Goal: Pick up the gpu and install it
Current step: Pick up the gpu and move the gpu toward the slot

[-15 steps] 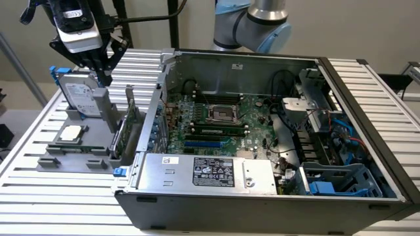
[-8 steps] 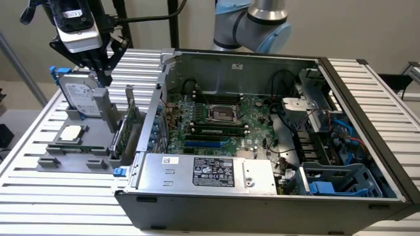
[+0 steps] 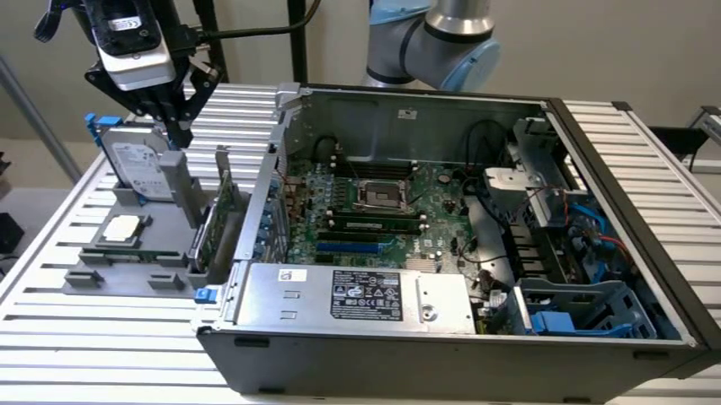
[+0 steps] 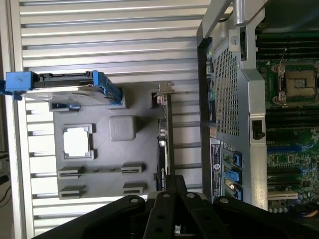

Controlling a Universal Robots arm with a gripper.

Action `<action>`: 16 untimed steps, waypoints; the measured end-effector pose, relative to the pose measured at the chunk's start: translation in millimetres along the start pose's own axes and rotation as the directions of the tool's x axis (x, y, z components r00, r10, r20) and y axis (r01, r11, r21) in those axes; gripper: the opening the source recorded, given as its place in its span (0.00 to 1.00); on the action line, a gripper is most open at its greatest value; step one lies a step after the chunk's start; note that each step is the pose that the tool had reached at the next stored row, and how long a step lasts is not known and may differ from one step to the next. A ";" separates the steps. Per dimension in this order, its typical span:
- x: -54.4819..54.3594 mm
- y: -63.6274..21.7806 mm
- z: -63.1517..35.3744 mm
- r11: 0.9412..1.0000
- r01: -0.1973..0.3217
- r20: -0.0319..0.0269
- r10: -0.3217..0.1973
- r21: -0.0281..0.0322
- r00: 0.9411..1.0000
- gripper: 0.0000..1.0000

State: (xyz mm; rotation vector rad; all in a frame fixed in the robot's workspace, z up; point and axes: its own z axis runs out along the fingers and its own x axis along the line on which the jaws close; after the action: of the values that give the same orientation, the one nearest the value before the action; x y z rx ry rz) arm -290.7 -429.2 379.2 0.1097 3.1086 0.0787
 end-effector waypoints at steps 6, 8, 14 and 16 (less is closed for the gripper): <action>0.0 0.0 0.0 1.000 0.000 0.000 0.000 0.001 1.000 0.11; 0.0 0.0 0.0 1.000 0.000 0.000 0.000 0.001 1.000 0.18; 0.0 0.0 0.0 1.000 0.000 0.000 0.000 0.001 1.000 0.42; 0.0 0.0 1.1 1.000 0.000 0.000 0.000 0.001 1.000 0.48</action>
State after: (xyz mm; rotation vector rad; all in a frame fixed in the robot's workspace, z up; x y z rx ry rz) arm -290.7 -429.1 378.1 0.1097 3.1085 0.0770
